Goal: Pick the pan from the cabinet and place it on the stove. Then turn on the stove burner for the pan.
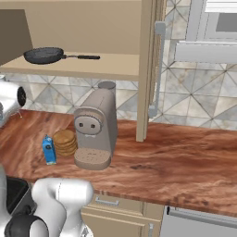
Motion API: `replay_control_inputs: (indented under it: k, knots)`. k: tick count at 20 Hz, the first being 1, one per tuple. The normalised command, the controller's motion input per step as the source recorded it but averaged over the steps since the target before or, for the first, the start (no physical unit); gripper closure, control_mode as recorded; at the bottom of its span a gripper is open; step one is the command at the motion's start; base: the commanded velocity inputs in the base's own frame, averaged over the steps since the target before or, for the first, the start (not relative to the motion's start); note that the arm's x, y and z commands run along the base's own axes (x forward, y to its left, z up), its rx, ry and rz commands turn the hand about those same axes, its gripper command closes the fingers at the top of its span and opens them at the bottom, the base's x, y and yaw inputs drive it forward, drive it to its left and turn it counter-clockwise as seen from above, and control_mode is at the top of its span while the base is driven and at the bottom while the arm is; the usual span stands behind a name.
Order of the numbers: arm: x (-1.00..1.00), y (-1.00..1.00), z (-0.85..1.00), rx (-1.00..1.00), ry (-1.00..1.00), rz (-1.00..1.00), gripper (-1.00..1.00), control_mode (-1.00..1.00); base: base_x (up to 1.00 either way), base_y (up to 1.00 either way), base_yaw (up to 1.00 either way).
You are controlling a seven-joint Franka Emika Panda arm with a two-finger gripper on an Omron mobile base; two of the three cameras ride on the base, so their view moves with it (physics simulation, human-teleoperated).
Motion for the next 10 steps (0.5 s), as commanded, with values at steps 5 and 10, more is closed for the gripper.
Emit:
replay_control_inputs:
  k: [5, 10]
  knots:
    - [0.00, -0.30, 0.00, -0.07, -0.16, 0.02, -1.00, -1.00, 0.00, 0.00, 0.00]
    - [0.01, -0.41, 0.00, -0.07, -0.17, 0.00, -1.00, -1.00, 0.00, 0.00, 0.00]
